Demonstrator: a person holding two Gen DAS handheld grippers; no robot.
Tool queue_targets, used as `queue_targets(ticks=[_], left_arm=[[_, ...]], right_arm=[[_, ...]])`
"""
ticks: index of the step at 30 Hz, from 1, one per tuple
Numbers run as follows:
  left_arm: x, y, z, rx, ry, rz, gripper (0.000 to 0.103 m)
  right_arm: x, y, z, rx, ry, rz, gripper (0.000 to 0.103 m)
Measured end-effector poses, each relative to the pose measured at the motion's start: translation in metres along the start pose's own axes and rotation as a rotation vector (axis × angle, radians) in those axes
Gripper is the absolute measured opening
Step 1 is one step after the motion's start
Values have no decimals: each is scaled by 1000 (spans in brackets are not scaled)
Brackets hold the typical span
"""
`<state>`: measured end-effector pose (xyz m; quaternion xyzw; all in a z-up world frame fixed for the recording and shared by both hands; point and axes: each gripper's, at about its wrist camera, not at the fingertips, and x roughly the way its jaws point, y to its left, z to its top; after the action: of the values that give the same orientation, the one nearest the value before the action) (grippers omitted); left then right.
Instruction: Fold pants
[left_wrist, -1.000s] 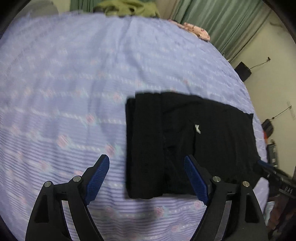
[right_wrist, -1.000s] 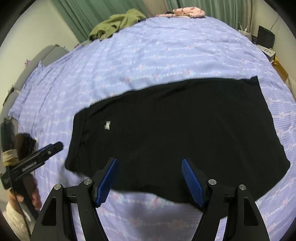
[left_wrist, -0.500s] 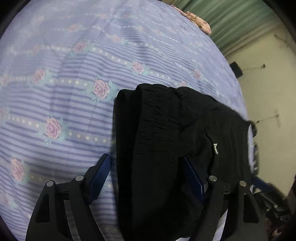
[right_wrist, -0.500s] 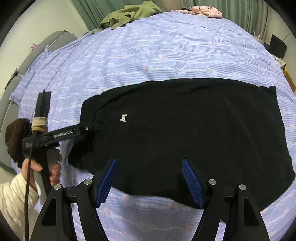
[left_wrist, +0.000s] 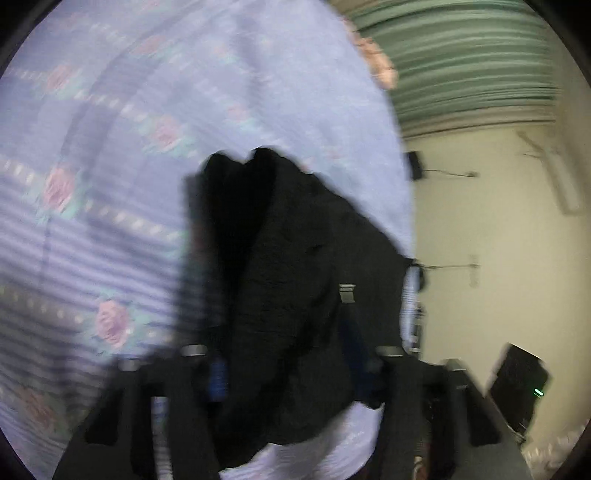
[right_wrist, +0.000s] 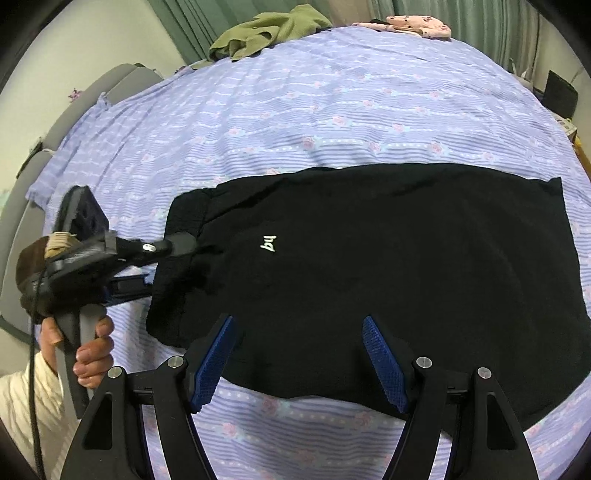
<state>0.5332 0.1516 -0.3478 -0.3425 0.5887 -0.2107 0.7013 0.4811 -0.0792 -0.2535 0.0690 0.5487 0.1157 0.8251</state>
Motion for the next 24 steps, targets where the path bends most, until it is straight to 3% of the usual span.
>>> queue_targets(ticks=[3, 7, 16, 21, 24], left_arm=[[6, -8, -1, -13, 46, 101, 26], [-10, -53, -5, 28, 1, 153, 23], [-14, -197, -30, 237, -81, 136, 23], [22, -278, -30, 331, -53, 136, 23], [63, -317, -36, 379, -35, 145, 23]], right_arm=[[-1, -9, 0, 23, 2, -18, 72], [-16, -25, -2, 56, -18, -29, 72], [-105, -92, -22, 198, -165, -79, 72], [-167, -136, -46, 316, -262, -149, 72], [-198, -158, -63, 390, -315, -200, 72]])
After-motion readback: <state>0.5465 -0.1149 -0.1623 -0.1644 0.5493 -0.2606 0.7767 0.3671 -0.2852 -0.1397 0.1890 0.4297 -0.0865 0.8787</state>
